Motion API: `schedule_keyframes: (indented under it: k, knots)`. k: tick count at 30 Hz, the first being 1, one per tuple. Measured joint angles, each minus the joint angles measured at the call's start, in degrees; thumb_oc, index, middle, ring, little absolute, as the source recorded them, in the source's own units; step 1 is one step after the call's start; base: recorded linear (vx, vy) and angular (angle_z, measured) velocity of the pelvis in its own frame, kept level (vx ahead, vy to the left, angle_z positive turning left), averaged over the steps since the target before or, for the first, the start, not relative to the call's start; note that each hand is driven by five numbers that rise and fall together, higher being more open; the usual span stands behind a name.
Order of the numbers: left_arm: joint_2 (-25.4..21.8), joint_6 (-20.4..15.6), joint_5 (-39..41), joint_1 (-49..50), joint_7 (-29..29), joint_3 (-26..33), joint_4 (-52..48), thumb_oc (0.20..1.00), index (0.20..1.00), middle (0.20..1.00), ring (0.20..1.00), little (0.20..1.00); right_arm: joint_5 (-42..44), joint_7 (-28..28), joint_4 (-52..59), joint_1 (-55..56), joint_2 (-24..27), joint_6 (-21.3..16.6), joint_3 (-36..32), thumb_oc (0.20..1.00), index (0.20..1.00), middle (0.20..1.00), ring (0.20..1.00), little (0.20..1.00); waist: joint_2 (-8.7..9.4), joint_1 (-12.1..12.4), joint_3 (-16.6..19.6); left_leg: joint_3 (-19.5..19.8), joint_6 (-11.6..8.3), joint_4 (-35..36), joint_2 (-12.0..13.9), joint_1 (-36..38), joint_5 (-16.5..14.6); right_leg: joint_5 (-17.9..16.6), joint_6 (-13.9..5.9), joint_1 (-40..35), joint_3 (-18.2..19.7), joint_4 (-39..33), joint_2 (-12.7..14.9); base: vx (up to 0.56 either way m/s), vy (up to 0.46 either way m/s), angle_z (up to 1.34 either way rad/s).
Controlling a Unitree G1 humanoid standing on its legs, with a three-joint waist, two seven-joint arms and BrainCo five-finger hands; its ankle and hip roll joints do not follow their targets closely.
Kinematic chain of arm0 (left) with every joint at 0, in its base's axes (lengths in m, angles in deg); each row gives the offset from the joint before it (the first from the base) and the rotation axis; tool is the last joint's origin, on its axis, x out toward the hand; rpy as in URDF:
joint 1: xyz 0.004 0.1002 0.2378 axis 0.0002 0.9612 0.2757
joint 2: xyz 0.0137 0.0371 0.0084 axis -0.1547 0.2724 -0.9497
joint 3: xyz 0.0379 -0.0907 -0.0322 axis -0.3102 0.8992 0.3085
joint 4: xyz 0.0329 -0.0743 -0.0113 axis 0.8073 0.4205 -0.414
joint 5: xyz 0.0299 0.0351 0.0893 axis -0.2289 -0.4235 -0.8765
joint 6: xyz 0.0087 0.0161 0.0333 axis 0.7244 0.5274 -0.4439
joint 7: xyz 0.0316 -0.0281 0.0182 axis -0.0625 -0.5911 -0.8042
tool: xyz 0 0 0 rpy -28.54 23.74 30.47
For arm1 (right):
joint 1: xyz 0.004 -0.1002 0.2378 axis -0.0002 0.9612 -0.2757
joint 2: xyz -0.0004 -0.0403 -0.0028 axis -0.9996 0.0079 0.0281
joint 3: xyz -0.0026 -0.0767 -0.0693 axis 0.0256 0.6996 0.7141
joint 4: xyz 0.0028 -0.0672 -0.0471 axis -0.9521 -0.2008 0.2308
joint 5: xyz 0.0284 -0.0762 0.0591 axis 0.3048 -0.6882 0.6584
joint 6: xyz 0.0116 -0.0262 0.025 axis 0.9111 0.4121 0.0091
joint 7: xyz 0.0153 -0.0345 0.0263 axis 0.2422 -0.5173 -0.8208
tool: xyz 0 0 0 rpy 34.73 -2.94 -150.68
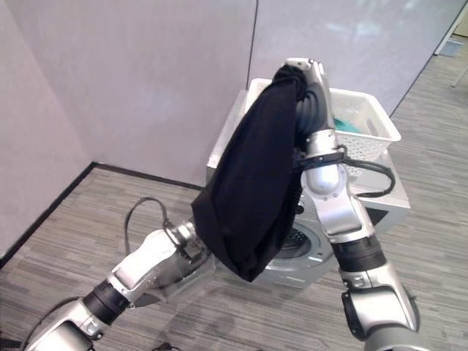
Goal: Grab the laundry basket,head to the washer,open it,put in the laundry and shut it.
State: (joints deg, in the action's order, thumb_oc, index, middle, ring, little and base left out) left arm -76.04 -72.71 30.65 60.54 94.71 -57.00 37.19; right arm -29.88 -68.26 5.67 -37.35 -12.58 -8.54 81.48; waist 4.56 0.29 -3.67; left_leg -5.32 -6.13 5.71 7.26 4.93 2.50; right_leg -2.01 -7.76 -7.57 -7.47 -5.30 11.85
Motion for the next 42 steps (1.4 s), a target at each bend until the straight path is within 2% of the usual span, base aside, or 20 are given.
schedule_keyframes:
  k: [14,30,31,32,33,34,42]
  knots:
    - [-0.94,0.13,0.14,0.02,1.03,0.77,-1.23,1.000,1.000,1.000,1.000,1.000,0.02,-0.02,0.00,-0.12,-0.19,0.00,-1.56,0.200,0.200,0.200,0.200,0.200,0.01,0.02,-0.01,0.03,0.01,0.00,-0.02,0.07,0.00,0.06,0.07,-0.05,-0.02,-0.02,0.01,0.00,0.000,0.00]
    - [4.07,0.16,0.41,-0.89,0.78,-4.69,1.86,1.000,1.000,1.000,1.000,1.000,0.04,0.66,0.04,-0.11,-0.33,0.03,-1.56,0.200,0.200,0.200,0.200,0.200,0.01,-1.85,0.03,-0.23,0.00,0.00,-0.05,0.56,0.01,0.04,0.07,-0.34,0.32,0.28,0.01,0.00,0.000,0.00]
    - [4.20,0.17,0.42,-1.08,0.74,-4.98,2.51,0.539,0.539,0.539,0.539,0.539,0.04,0.70,0.07,-0.11,-0.39,0.02,-1.56,0.200,0.200,0.200,0.200,0.200,0.05,-1.84,0.06,-0.26,0.00,0.00,-0.05,0.58,0.01,0.04,0.07,-0.34,0.37,0.28,0.01,0.00,0.000,0.00]
    - [4.23,0.17,0.42,-1.09,0.69,-4.99,2.52,0.539,0.539,0.539,0.539,0.539,0.04,0.74,0.07,-0.11,-0.39,0.02,-1.56,0.200,0.200,0.200,0.200,0.200,0.07,-2.00,0.08,-0.30,0.00,0.00,-0.04,0.58,0.01,0.04,0.07,-0.32,0.40,0.29,0.01,0.00,0.000,0.00]
    - [4.35,0.16,0.44,-1.15,0.29,-5.01,2.59,0.404,0.404,0.404,0.404,0.404,0.05,0.88,0.07,-0.11,-0.44,0.01,-1.56,0.200,0.200,0.200,0.200,0.200,0.08,-2.17,0.09,-0.31,0.00,0.01,-0.04,0.59,0.01,0.03,0.07,-0.34,0.41,0.29,0.01,0.00,0.000,0.00]
    - [4.46,0.16,0.45,-1.25,-0.19,-5.05,2.62,0.200,0.200,0.200,0.200,0.200,0.05,1.14,0.07,-0.11,-0.54,0.00,-1.56,0.200,0.200,0.200,0.200,0.200,0.12,-2.22,0.12,-0.32,0.00,0.00,-0.05,0.60,0.01,0.03,0.07,-0.33,0.43,0.30,0.01,0.00,0.000,0.00]
    - [5.82,-0.06,2.38,-1.29,-1.91,-5.19,3.52,0.200,0.200,0.200,0.200,0.200,0.07,2.09,0.06,-0.08,-0.93,-0.03,-1.55,0.200,0.200,0.200,0.200,0.200,0.42,-2.77,0.34,-0.54,-0.04,0.01,-0.04,0.81,0.03,0.00,0.08,-0.34,0.75,0.32,0.01,0.00,0.000,0.00]
